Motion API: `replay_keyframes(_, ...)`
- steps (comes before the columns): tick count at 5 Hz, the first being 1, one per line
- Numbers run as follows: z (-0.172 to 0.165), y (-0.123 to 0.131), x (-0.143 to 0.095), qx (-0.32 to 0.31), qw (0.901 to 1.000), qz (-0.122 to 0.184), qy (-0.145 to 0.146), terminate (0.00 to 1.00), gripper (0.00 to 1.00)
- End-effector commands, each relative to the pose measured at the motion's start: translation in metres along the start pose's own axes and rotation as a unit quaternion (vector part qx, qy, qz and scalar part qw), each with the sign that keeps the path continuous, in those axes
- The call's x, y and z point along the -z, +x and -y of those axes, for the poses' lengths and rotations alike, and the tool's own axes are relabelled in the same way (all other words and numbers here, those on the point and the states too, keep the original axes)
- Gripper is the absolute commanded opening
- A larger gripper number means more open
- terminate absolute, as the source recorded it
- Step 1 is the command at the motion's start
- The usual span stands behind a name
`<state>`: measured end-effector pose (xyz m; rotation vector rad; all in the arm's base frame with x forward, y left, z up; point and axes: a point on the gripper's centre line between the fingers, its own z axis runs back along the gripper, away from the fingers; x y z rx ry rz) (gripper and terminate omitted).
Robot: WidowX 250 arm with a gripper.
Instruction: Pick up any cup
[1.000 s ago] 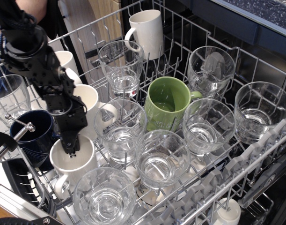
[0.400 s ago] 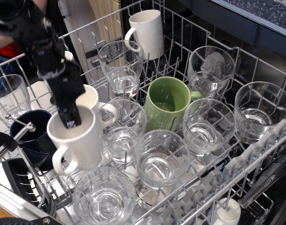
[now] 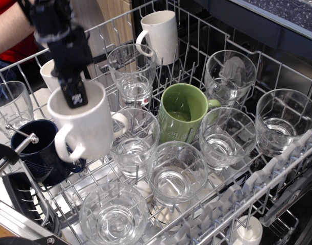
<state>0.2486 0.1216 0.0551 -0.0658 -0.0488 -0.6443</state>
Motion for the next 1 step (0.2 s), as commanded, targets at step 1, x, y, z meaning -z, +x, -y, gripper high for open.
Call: replay_keyframes(1, -0.0009, 0.0028, -0.0411, 0.008, 0.9988, -0.009, 0.048, 1.00, 0.00)
